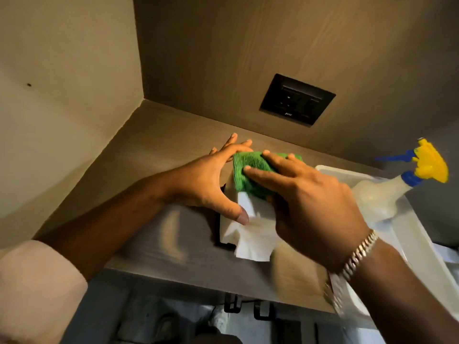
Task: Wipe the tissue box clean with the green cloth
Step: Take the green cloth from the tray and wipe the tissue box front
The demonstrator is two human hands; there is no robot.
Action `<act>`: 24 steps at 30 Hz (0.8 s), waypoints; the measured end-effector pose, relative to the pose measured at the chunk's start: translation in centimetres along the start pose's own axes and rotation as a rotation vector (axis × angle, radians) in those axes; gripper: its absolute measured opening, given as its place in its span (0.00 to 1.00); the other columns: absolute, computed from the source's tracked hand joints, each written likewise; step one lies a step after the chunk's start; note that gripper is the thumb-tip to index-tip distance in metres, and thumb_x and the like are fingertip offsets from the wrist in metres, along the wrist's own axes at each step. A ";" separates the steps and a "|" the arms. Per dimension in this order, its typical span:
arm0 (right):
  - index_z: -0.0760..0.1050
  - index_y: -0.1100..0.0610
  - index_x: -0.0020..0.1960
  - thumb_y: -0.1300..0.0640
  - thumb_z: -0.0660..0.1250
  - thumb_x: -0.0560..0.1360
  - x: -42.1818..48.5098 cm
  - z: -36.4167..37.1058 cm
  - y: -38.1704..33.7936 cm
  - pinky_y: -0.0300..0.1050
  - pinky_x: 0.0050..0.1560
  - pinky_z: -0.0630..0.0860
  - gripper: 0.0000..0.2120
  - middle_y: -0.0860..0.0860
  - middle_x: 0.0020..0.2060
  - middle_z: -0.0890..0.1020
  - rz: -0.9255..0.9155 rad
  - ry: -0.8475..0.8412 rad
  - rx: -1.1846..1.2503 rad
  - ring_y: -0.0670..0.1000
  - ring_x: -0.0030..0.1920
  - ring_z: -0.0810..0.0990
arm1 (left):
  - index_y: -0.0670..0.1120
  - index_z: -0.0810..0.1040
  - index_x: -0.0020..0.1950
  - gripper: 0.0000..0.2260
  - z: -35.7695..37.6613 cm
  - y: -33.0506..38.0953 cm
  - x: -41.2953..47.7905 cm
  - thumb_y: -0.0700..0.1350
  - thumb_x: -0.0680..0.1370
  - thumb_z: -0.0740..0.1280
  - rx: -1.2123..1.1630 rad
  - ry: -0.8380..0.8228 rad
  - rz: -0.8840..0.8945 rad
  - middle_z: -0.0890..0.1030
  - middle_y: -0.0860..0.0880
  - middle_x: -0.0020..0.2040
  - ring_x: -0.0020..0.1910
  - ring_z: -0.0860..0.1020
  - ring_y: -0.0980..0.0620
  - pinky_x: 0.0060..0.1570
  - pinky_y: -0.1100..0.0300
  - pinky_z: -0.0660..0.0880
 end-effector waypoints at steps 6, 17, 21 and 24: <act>0.65 0.40 0.69 0.57 0.68 0.70 -2.5 0.3 0.2 0.63 0.51 0.80 0.31 0.52 0.73 0.67 0.208 0.003 -0.002 0.63 0.69 0.68 | 0.57 0.51 0.77 0.59 0.7 -0.3 -0.3 0.54 0.53 0.81 -0.188 0.009 0.045 0.41 0.56 0.80 0.77 0.49 0.58 0.68 0.67 0.55; 0.65 0.41 0.68 0.52 0.65 0.70 2.6 1.5 1.9 0.59 0.57 0.75 0.28 0.53 0.72 0.66 0.305 0.001 0.092 0.62 0.67 0.67 | 0.51 0.62 0.74 0.52 0.9 -0.4 -0.5 0.51 0.55 0.84 -0.313 0.052 0.087 0.67 0.51 0.75 0.74 0.64 0.55 0.74 0.48 0.61; 0.65 0.43 0.69 0.57 0.68 0.69 -1.9 1.4 3.5 0.54 0.55 0.76 0.30 0.54 0.71 0.69 0.413 0.118 0.235 0.60 0.60 0.75 | 0.56 0.60 0.75 0.56 0.4 -0.2 -0.8 0.58 0.51 0.83 -0.199 0.045 0.030 0.55 0.53 0.79 0.77 0.55 0.58 0.77 0.50 0.54; 0.67 0.42 0.68 0.59 0.73 0.64 -7.3 1.3 1.9 0.53 0.55 0.77 0.35 0.54 0.72 0.68 0.367 0.165 0.334 0.60 0.60 0.77 | 0.57 0.57 0.75 0.59 0.3 0.3 -0.9 0.62 0.50 0.82 -0.117 0.022 0.006 0.54 0.53 0.80 0.77 0.56 0.56 0.77 0.49 0.54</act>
Point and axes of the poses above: each hand's wrist, its own x-axis towards the middle knuckle, its own z-axis out of the palm, y = z × x, the point moved 6 cm from there along x, towards the middle knuckle
